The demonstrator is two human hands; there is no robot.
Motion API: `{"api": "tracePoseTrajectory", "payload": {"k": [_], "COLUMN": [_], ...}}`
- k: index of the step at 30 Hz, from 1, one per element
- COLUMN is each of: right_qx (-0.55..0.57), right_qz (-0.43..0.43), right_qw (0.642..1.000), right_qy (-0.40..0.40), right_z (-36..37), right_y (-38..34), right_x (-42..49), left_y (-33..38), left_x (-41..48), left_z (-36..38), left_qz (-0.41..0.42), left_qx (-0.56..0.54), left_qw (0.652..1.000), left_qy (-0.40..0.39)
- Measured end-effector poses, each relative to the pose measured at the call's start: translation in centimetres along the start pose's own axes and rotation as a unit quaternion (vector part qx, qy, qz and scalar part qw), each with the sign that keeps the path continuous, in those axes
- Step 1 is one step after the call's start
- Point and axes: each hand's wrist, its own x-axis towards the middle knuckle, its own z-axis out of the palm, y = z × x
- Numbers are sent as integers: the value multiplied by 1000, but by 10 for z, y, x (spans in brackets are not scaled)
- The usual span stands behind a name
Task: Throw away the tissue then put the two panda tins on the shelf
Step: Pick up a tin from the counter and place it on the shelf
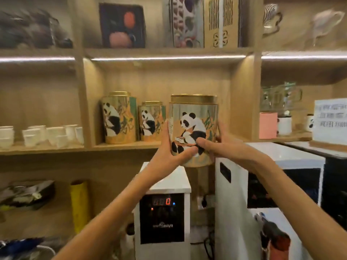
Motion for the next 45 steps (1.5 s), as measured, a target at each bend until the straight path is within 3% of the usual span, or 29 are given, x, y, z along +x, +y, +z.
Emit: {"api": "tracePoseTrajectory", "payload": {"k": [6, 10, 15, 26, 33, 37, 40, 45], "right_qx": [87, 119, 75, 76, 34, 26, 2, -14], "right_qz": [78, 99, 91, 70, 87, 94, 90, 80], "right_qw": [993, 988, 993, 994, 995, 989, 991, 991], "right_qy": [7, 12, 13, 29, 47, 109, 102, 102], "right_z": [-29, -33, -34, -30, -24, -26, -22, -22], "right_y": [59, 105, 139, 207, 227, 232, 238, 236], "right_x": [127, 177, 228, 306, 327, 326, 325, 324], "left_y": [-68, -112, -163, -226, -239, -241, -244, -245], "left_x": [129, 173, 210, 264, 278, 272, 267, 263], "left_z": [-22, -25, -26, -22, -15, -11, -11, -16], "left_qz": [-120, -124, -156, -211, -257, -241, -208, -206], "left_qx": [104, 121, 120, 85, 152, 218, 217, 218], "left_qw": [987, 985, 980, 973, 948, 927, 928, 931], "left_qy": [-5, -8, -16, 30, 112, 187, 220, 207]}}
